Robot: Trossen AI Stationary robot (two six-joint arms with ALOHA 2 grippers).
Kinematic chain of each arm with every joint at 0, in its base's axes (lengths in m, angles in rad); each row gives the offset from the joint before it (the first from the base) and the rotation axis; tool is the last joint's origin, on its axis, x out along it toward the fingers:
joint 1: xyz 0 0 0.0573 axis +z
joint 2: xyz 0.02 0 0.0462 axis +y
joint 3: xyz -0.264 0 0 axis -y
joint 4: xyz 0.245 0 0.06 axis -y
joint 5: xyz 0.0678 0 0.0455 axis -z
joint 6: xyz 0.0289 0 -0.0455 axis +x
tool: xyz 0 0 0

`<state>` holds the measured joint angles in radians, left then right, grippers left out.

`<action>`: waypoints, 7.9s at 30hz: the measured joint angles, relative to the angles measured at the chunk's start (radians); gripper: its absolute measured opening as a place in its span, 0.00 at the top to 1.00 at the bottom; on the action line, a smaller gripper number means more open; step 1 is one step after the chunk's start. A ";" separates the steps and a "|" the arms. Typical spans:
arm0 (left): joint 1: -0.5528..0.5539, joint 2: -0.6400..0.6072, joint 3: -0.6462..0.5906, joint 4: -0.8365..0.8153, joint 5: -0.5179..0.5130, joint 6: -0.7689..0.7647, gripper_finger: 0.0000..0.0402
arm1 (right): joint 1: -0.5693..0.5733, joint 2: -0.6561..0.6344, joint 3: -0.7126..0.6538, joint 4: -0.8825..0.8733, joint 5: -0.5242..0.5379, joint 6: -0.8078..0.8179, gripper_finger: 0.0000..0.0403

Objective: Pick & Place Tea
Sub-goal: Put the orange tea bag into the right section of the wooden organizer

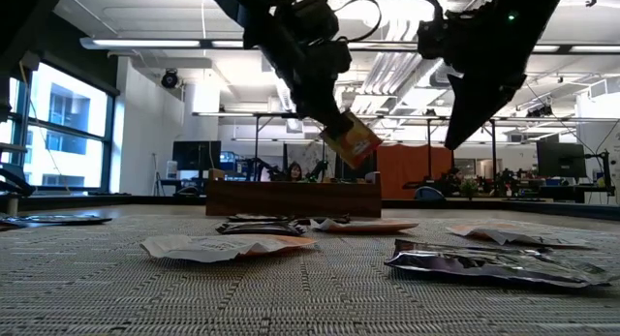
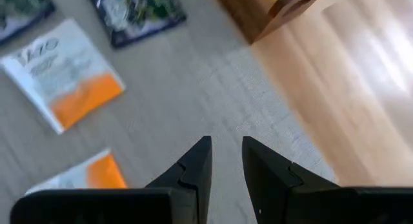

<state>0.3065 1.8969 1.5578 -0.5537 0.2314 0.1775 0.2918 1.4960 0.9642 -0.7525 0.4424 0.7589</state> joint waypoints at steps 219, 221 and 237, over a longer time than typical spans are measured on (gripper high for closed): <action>-0.686 -0.383 -0.734 -0.294 -0.064 -0.802 0.88 | -0.204 0.001 -0.276 1.108 -0.162 -0.472 0.80; -0.686 -0.383 -0.734 -0.287 -0.079 -0.740 0.81 | -0.204 0.001 -0.276 1.108 -0.162 -0.472 0.80; -0.778 -0.311 -0.732 -0.260 -0.147 -0.545 0.55 | -0.204 0.001 -0.276 1.107 -0.163 -0.472 0.80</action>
<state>-0.4715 1.5863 0.8254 -0.8138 0.0847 -0.3674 0.0875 1.4971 0.6884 0.3548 0.2790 0.2871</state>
